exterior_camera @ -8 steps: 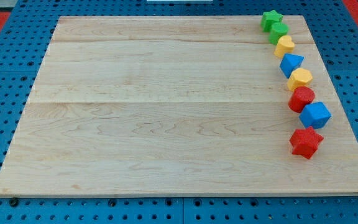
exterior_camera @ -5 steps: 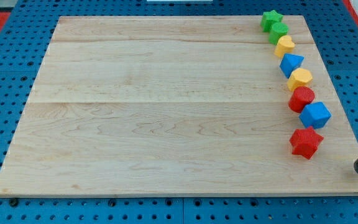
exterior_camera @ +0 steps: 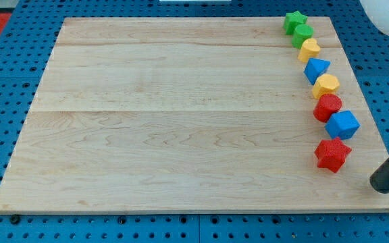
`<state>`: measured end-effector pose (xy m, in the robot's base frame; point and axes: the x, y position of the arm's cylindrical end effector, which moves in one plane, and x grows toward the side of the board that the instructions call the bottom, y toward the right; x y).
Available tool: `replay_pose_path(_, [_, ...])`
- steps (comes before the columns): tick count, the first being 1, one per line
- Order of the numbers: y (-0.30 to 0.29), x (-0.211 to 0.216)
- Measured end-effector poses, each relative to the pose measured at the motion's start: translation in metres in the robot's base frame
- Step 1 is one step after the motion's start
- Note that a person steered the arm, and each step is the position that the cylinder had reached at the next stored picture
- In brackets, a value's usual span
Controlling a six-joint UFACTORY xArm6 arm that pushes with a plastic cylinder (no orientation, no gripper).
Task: Push the red star slightly left upwards
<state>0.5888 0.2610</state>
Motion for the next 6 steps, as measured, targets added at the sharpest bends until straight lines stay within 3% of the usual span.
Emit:
replay_pose_path(2, [-0.002, 0.000])
replay_pose_path(4, [0.006, -0.043])
replay_pose_path(5, [0.000, -0.043])
replay_pose_path(6, [-0.054, -0.043])
